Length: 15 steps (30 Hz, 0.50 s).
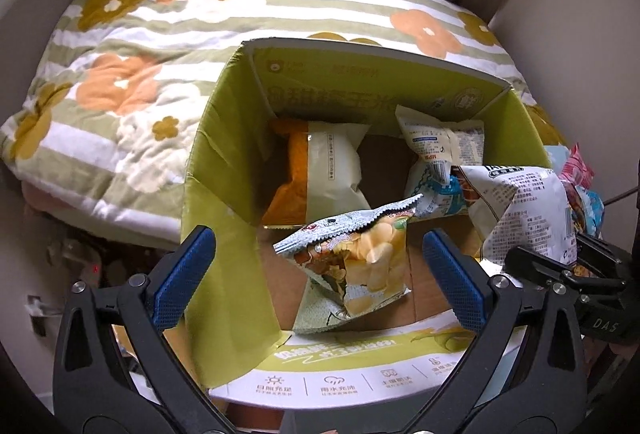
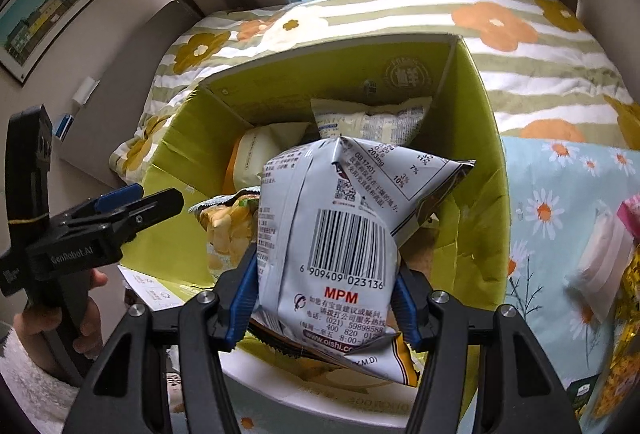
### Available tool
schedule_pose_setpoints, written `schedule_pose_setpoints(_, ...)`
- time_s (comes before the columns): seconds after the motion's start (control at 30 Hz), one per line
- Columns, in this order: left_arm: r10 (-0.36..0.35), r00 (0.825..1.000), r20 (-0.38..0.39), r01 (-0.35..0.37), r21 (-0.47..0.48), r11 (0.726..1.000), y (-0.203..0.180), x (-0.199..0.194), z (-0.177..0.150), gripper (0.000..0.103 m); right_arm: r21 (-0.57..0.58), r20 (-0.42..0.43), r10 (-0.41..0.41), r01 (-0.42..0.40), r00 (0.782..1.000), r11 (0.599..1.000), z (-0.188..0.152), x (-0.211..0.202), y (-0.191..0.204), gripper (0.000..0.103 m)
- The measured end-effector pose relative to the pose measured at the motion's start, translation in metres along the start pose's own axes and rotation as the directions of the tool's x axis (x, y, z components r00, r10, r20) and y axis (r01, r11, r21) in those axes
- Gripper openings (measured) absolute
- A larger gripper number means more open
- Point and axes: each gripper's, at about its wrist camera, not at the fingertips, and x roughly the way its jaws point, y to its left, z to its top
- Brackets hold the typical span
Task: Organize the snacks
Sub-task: 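Carry both bags over the yellow box and open both tools to drop them, then move both tools back toward the remaining snacks near the waffle and green packet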
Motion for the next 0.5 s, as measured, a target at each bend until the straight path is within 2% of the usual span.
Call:
schedule_pose_setpoints(0.1, 0.004, 1.0, 0.012, -0.004, 0.007, 1.0, -0.004, -0.006, -0.003, 0.103, -0.012, 0.005, -0.004, 0.004, 1.0, 1.0, 0.0, 0.001, 0.002, 0.059)
schedule_pose_setpoints(0.17, 0.009, 1.0, 0.017, -0.01, 0.009, 1.0, -0.006, -0.008, -0.005, 0.103, -0.029, 0.021, -0.031, 0.032, 0.999, 0.999, -0.002, 0.001, 0.004, 0.08)
schedule_pose_setpoints(0.2, 0.011, 1.0, 0.017, -0.011, 0.007, 1.0, -0.006, -0.009, -0.006, 0.103, -0.046, 0.031, -0.059, 0.06, 0.998, 0.997, -0.003, 0.002, 0.005, 0.099)
schedule_pose_setpoints(0.23, 0.009, 1.0, 0.017, -0.009, 0.004, 1.0, -0.006, -0.01, -0.007, 0.103, -0.056, 0.044, -0.068, 0.07, 0.997, 0.996, -0.005, 0.001, 0.006, 0.102)
schedule_pose_setpoints(0.33, 0.003, 1.0, 0.023, -0.003, -0.008, 1.0, -0.007, -0.015, -0.014, 0.103, -0.062, 0.092, -0.079, 0.085, 0.993, 0.994, -0.012, -0.005, 0.006, 0.102)
schedule_pose_setpoints(0.5, 0.005, 1.0, 0.028, -0.005, -0.003, 1.0, -0.008, -0.022, -0.027, 0.103, -0.049, 0.098, -0.065, 0.07, 0.993, 0.996, -0.019, -0.013, 0.009, 0.102)
